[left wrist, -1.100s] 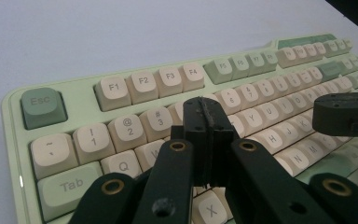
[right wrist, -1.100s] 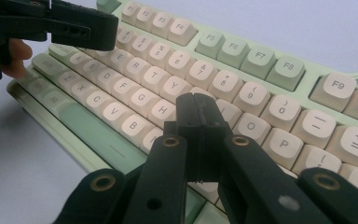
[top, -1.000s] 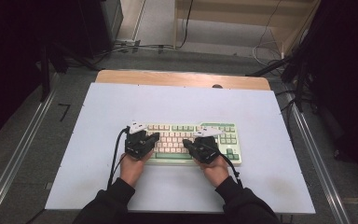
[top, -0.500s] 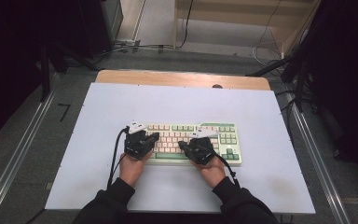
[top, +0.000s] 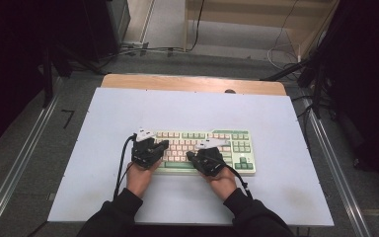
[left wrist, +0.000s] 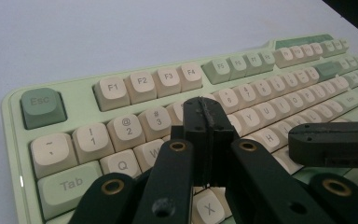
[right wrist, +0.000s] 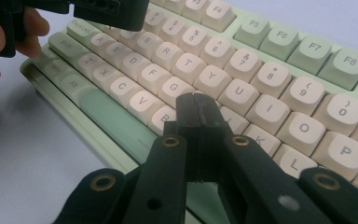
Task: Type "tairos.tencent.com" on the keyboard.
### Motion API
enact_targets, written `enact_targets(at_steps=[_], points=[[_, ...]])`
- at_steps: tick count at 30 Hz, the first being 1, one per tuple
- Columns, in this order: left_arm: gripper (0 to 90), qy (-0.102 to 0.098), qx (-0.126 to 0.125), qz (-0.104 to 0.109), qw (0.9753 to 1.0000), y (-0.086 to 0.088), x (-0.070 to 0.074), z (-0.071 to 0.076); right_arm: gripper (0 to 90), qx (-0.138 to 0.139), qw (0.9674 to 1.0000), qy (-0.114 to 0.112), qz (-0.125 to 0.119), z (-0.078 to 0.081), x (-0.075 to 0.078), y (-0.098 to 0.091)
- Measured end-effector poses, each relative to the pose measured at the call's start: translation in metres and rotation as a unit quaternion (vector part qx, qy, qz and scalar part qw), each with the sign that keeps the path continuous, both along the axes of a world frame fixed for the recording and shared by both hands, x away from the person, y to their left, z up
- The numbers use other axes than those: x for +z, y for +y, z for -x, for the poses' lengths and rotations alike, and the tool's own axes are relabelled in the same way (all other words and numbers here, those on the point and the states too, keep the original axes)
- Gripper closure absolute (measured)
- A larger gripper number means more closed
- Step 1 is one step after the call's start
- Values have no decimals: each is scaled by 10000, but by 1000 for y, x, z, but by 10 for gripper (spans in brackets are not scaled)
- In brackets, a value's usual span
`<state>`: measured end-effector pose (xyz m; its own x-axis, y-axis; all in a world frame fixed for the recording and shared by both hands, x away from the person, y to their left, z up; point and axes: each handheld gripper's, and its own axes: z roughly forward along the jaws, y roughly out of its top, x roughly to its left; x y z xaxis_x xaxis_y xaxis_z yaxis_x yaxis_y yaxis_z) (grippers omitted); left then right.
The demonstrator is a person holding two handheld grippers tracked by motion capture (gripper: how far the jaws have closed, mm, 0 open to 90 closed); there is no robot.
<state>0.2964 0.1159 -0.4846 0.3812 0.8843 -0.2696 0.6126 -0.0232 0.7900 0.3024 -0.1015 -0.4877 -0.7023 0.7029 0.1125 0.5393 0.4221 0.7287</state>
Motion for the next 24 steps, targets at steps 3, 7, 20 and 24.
enact_targets(at_steps=[3, 7, 20, 24], points=[[900, 3, -11, -5, 10000, 0, 0, 0, 877, 9, 10000, 2, 33, 0, -1, 1], [900, 1, -20, 3, 10000, 0, 1, 1, 877, 21, 10000, -2, 59, 0, -2, 1], [900, -40, -95, 30, 9999, -2, 3, 5, 877, -143, 9996, -143, -183, 0, 7, -7], [900, -9, -169, 14, 9999, -2, 4, 7, 877, -172, 9995, -141, -214, 0, 8, -9]])
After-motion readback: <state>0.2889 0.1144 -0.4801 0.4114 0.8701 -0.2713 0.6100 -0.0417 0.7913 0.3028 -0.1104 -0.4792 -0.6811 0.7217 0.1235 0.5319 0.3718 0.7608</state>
